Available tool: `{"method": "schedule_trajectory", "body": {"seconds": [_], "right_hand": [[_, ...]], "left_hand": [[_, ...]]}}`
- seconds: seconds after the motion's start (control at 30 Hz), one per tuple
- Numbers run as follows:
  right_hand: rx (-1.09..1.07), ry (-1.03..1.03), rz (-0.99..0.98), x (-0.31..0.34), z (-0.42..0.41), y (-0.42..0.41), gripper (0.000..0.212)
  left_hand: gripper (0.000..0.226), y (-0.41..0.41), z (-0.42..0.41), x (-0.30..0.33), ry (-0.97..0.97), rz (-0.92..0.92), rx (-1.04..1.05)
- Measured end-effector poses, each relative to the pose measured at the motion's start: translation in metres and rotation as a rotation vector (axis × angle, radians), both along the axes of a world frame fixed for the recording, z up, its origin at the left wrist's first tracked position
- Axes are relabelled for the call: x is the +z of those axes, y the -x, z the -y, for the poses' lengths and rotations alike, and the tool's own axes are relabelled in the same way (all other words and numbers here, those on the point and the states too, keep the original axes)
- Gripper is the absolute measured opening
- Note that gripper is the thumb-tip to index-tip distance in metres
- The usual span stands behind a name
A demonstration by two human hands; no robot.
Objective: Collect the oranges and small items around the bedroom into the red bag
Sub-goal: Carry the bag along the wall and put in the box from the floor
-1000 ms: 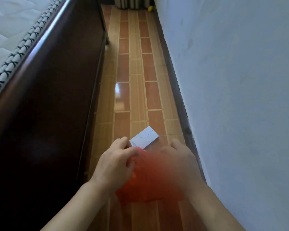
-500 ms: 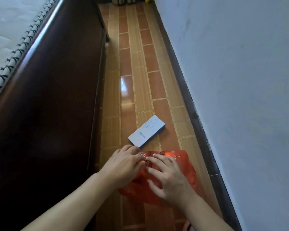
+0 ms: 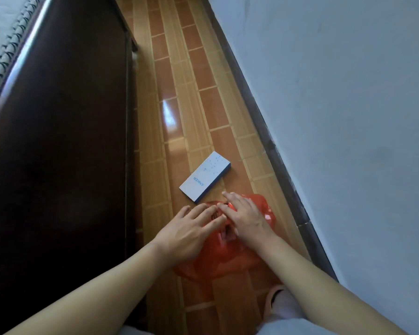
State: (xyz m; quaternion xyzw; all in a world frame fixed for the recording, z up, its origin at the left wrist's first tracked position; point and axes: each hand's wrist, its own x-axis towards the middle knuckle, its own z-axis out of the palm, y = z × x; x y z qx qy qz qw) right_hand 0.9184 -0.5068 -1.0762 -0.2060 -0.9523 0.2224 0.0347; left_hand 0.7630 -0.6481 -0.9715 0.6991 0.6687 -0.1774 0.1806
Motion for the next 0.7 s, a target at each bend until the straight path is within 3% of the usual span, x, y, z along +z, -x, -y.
{"method": "schedule_trajectory", "body": {"seconds": [0.2, 0.37, 0.5, 0.7], "right_hand": [[-0.07, -0.064, -0.016, 0.001, -0.028, 0.01, 0.068], [-0.107, -0.054, -0.089, 0.009, -0.022, -0.002, 0.065], [0.032, -0.043, -0.1, 0.017, 0.004, -0.011, 0.06], [0.156, -0.01, 0.117, -0.009, 0.016, -0.03, 0.098]], "left_hand": [[0.073, 0.002, -0.009, -0.028, 0.149, -0.092, -0.158], [0.076, 0.027, -0.017, -0.04, 0.251, -0.254, -0.08], [0.077, 0.037, -0.015, -0.046, 0.251, -0.257, 0.048], [0.094, 0.039, -0.012, -0.048, 0.19, -0.272, 0.202]]}}
